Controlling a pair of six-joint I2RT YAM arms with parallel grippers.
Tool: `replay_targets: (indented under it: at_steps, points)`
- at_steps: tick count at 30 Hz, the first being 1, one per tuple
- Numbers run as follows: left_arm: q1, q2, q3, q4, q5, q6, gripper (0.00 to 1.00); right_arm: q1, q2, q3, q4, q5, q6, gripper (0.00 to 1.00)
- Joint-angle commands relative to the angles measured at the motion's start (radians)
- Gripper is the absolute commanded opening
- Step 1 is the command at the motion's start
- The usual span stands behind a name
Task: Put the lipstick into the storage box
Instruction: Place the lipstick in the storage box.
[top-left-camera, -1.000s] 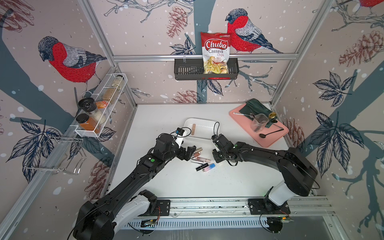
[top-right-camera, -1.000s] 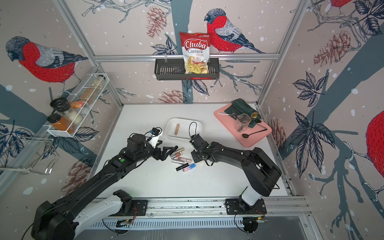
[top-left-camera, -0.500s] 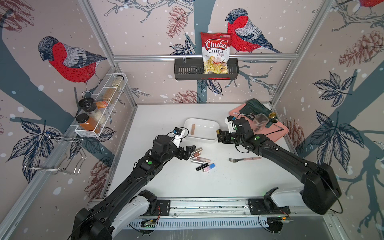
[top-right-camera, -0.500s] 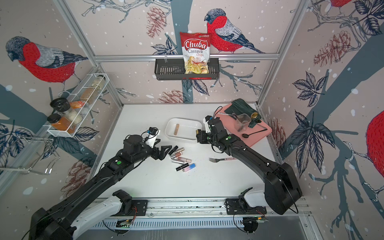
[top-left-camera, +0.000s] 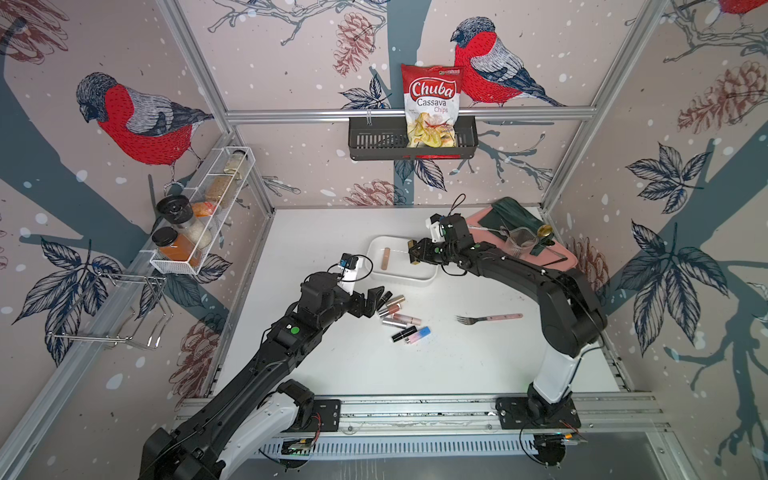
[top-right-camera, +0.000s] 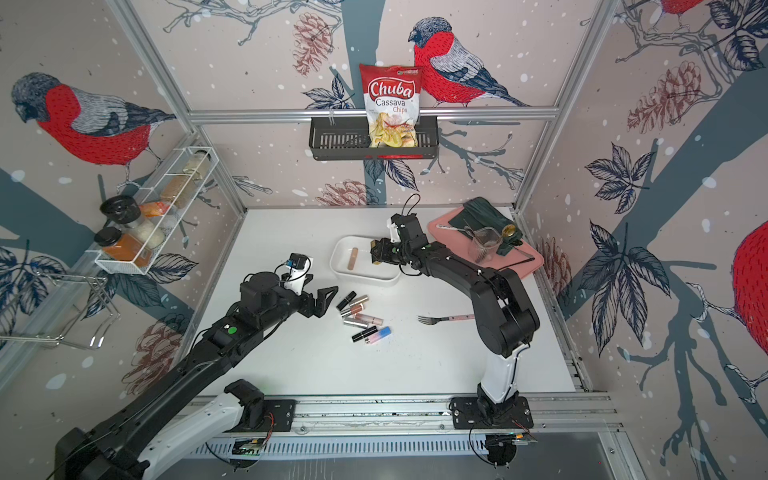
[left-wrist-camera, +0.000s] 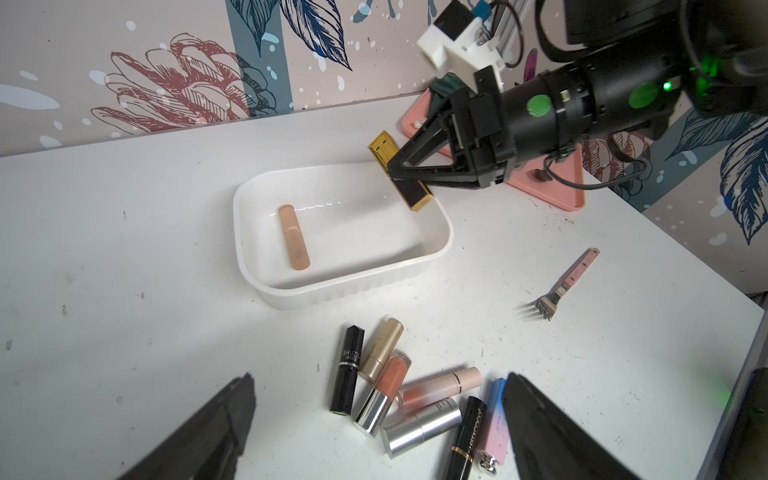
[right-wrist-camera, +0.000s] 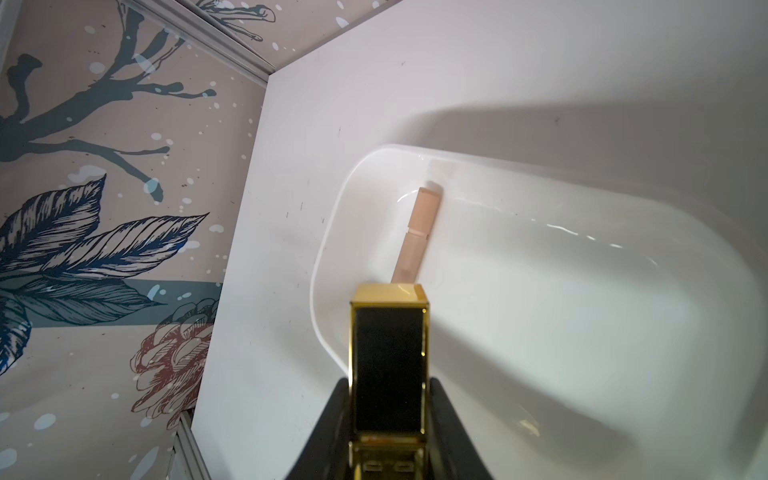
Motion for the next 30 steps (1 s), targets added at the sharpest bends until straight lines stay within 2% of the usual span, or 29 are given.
replay_targets:
  at_steps: [1, 14, 24, 30]
  points:
    - [0.0, 0.006, 0.001, 0.026, -0.005, 0.001, 0.96, 0.004, 0.079, 0.061, 0.043, -0.027, 0.019, 0.24]
    - [0.003, 0.023, 0.003, 0.034, 0.018, 0.003, 0.96, 0.032, 0.306, 0.214, 0.048, -0.018, 0.051, 0.24]
    - [0.002, 0.037, 0.005, 0.034, 0.032, 0.003, 0.96, 0.034, 0.371, 0.258, 0.057, -0.013, 0.07, 0.27]
    - [0.003, 0.04, 0.004, 0.036, 0.034, 0.003, 0.96, 0.033, 0.391, 0.274, 0.054, -0.004, 0.073, 0.32]
